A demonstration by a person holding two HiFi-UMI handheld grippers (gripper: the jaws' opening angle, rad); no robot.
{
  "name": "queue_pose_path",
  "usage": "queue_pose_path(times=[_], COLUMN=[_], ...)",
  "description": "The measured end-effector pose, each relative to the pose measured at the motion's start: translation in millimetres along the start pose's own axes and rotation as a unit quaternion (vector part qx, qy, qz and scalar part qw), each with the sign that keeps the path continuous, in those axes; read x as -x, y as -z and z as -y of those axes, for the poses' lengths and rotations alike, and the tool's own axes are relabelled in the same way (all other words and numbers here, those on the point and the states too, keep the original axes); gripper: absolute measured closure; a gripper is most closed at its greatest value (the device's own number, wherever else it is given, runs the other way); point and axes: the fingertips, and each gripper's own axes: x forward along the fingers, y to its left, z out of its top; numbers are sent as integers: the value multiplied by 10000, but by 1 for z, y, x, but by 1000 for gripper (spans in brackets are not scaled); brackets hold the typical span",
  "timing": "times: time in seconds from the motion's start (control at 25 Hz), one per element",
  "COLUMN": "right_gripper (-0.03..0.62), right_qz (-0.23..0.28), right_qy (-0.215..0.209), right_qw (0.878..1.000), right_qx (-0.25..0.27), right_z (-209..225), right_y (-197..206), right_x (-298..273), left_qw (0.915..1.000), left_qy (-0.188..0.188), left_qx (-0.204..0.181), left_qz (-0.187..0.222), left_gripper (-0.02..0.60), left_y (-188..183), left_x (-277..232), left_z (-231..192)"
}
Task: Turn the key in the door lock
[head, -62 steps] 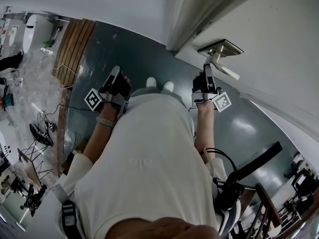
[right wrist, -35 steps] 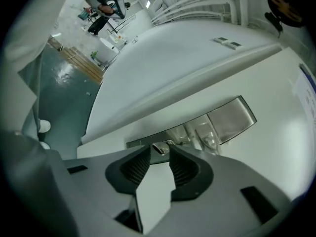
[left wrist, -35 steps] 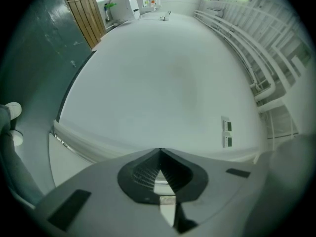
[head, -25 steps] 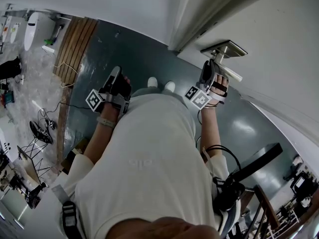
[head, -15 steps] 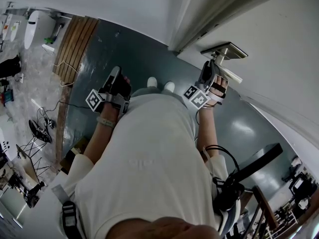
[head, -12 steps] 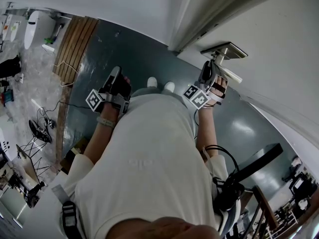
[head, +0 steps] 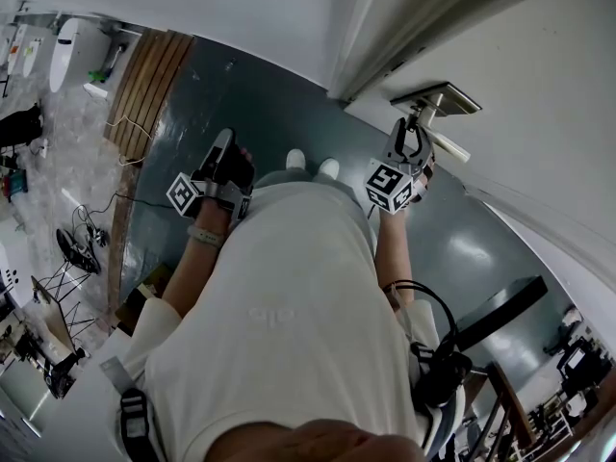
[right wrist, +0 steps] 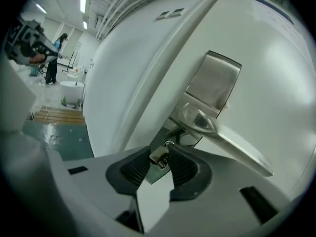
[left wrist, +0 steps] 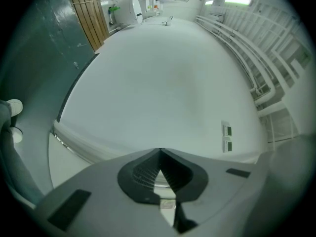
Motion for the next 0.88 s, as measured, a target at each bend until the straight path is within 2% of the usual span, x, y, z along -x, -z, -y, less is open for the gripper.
queue_pose_path(times=[0.12, 0.24, 0.32, 0.4, 0.56, 0.68, 0.88], right_gripper=[473, 473, 473, 473, 471, 471, 473], right_qz=[126, 280, 374, 403, 40, -508, -246], right_qy=[-307, -538, -622, -609, -303, 141, 370], right_qw=[9955, 9819, 9757, 9827, 9994, 9933, 9871], right_qx=[-882, -1795, -2066, -1704, -147, 1033, 1536], right_z=[2, 6, 7, 5, -1, 1, 2], right_y=[-1, 1, 2, 0, 6, 21, 14], right_x=[-1, -2, -3, -3, -9, -18, -14], left_qw=[10000, 10000, 10000, 10000, 10000, 9999, 9999], left_qy=[-1, -15, -20, -22, -20, -26, -43], left_qx=[19, 20, 11, 26, 70, 82, 118], left_qz=[-15, -40, -58, -57, -61, -70, 3], left_gripper=[574, 574, 574, 574, 574, 574, 574], left_y=[1, 1, 2, 1, 0, 0, -1], left_x=[-1, -2, -3, -3, -6, -6, -4], left_z=[0, -2, -2, -3, -5, -6, -6])
